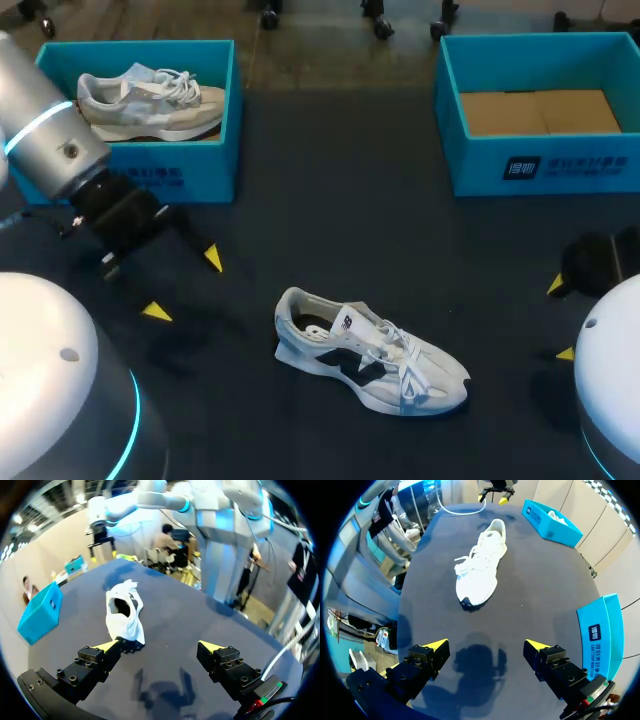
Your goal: Take the shoe out of the shoebox, open the shoe tongue, remove and reinsert the insole, then place the shoe into the shoebox
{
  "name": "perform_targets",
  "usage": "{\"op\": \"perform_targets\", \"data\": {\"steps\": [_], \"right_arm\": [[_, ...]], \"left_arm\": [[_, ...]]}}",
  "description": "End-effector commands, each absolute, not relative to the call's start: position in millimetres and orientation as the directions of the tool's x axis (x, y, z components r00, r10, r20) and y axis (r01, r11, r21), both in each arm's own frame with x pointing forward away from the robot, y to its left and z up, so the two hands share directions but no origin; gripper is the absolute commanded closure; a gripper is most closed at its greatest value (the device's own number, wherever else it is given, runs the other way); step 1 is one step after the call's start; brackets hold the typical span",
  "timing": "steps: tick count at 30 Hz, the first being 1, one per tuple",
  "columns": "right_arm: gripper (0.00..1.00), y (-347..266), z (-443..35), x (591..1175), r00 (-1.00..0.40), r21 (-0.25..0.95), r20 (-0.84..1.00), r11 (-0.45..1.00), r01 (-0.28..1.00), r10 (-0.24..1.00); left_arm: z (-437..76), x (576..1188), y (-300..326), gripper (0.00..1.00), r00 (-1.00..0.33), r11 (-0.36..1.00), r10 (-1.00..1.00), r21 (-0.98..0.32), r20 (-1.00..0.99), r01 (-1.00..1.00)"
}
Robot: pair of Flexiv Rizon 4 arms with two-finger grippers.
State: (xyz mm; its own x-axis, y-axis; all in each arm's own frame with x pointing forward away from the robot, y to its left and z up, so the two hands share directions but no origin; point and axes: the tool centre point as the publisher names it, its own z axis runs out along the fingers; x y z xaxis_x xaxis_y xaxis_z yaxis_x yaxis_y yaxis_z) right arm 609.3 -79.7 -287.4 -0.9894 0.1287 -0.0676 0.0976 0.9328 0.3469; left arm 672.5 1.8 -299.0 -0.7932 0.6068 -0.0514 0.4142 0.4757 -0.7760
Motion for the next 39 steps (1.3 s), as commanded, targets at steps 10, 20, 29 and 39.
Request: {"op": "perform_targets", "data": {"steps": [10,20,29,39], "right_arm": [[0.0,-79,-288,608,-0.989,0.344,-0.071,0.934,0.098,0.13],[0.0,-79,-288,608,-0.989,0.344,-0.071,0.934,0.098,0.13],[0.0,-79,-288,608,-0.989,0.344,-0.071,0.934,0.098,0.13],[0.0,-79,-288,608,-0.989,0.344,-0.071,0.934,0.098,0.13]], "left_arm": [[-347,694,12,0.0,-0.89,0.35,0.455,-0.92,0.002,0.177],[-353,707,8,0.0,-0.917,0.337,0.395,-0.937,0.055,0.089],[-359,708,6,0.0,-0.933,0.33,0.357,-0.941,0.05,0.076],[-383,700,9,0.0,-0.95,0.232,0.289,-0.971,0.121,-0.053]]}}
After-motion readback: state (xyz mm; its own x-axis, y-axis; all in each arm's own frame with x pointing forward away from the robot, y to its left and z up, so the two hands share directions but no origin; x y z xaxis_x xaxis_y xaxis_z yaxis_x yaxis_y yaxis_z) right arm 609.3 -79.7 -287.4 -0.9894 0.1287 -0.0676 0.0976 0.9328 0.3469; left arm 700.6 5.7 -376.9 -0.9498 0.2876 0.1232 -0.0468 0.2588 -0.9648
